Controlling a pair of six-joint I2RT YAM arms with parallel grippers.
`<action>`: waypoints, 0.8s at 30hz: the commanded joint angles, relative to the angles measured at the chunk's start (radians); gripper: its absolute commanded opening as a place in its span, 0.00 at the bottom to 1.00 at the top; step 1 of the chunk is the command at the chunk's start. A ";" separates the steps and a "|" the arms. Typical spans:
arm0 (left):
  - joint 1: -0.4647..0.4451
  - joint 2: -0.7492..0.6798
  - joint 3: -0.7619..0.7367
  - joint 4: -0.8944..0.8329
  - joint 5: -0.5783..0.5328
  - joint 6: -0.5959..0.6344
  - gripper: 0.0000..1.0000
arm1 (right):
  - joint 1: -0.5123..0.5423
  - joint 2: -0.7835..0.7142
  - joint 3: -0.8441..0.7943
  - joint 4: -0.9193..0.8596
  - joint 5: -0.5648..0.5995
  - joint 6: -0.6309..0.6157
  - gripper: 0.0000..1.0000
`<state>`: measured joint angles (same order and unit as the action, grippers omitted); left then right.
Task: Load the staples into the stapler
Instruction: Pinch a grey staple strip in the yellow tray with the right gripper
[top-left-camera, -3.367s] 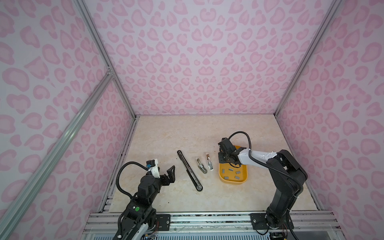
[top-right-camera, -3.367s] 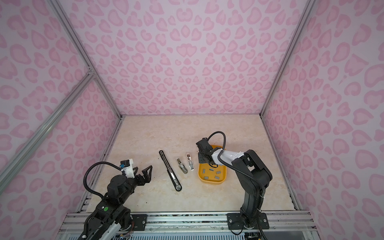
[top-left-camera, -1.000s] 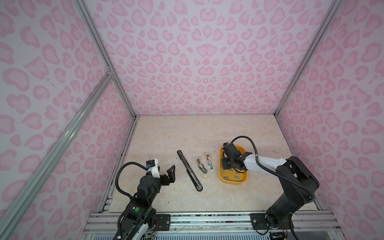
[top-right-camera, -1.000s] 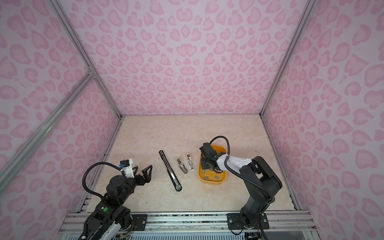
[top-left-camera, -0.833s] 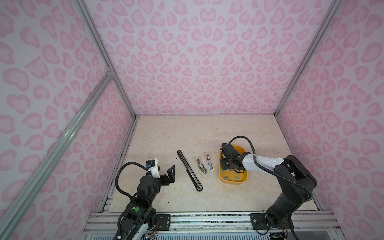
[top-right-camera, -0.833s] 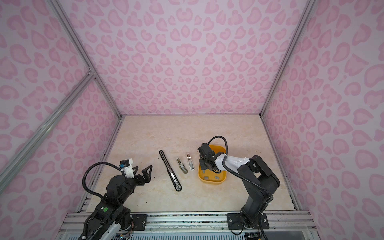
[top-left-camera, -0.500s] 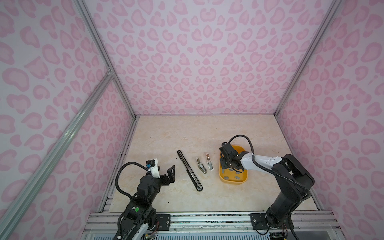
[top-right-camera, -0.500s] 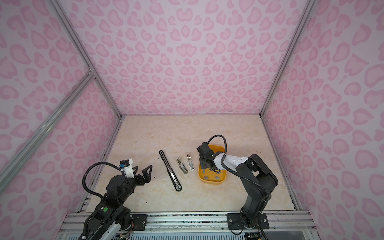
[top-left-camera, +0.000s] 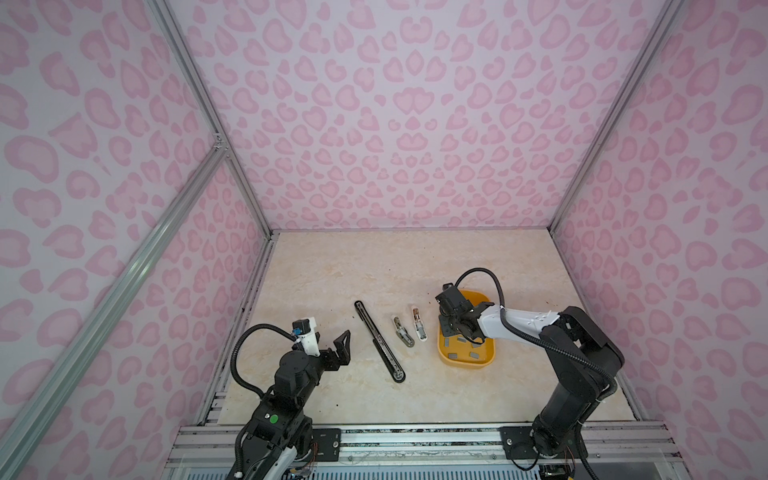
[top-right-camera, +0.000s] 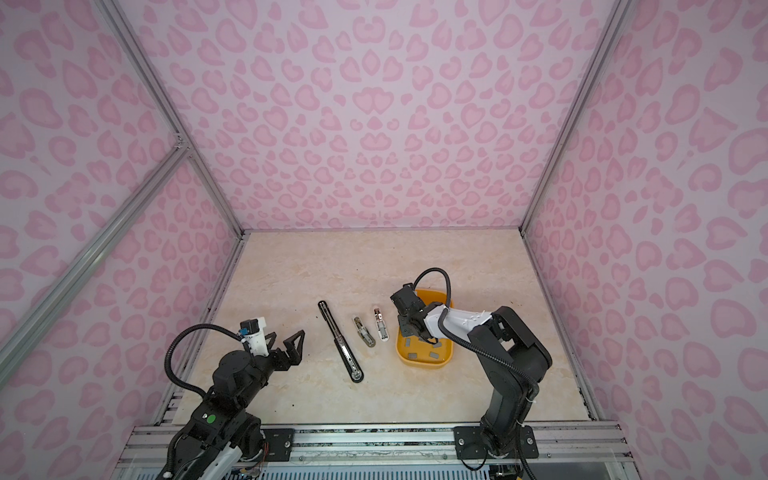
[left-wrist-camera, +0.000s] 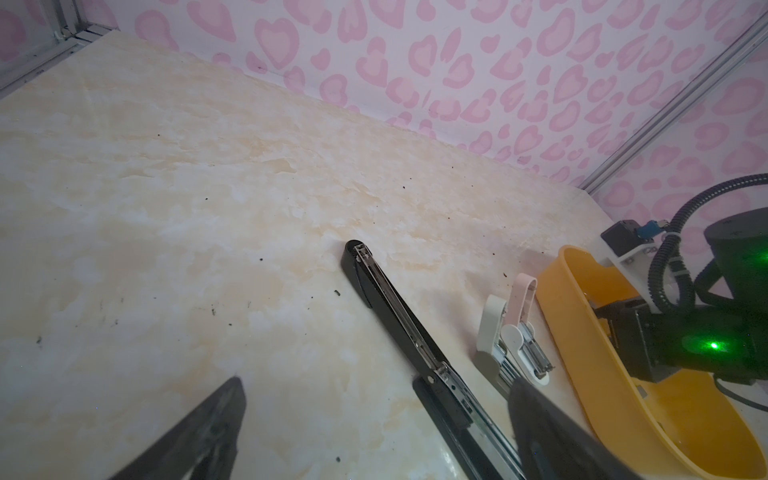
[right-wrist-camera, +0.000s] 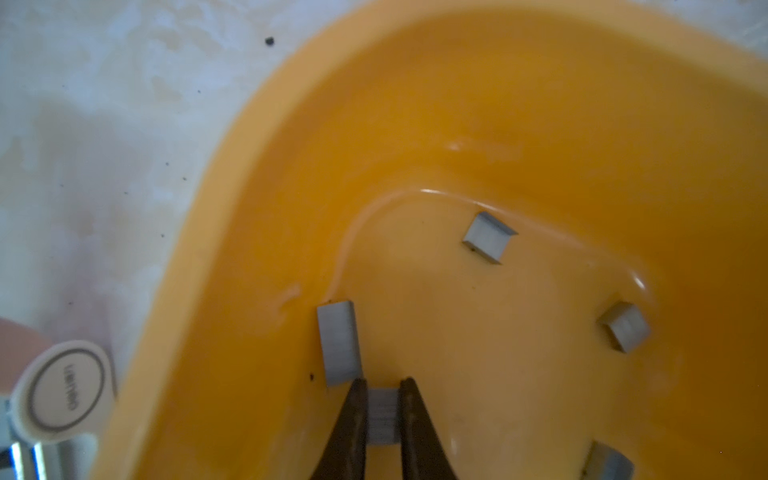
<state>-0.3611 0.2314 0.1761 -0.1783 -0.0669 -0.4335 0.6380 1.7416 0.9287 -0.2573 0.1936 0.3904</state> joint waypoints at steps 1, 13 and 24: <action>0.001 0.000 0.011 0.029 0.006 0.007 0.99 | -0.008 0.001 -0.016 -0.065 0.005 0.011 0.18; 0.000 0.000 0.011 0.030 0.005 0.007 0.99 | -0.018 0.026 -0.015 -0.044 -0.050 0.018 0.18; 0.001 -0.002 0.011 0.031 0.007 0.007 0.99 | -0.029 0.033 -0.021 -0.037 -0.070 0.024 0.22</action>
<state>-0.3611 0.2314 0.1761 -0.1783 -0.0669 -0.4328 0.6106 1.7565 0.9226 -0.2016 0.1600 0.4080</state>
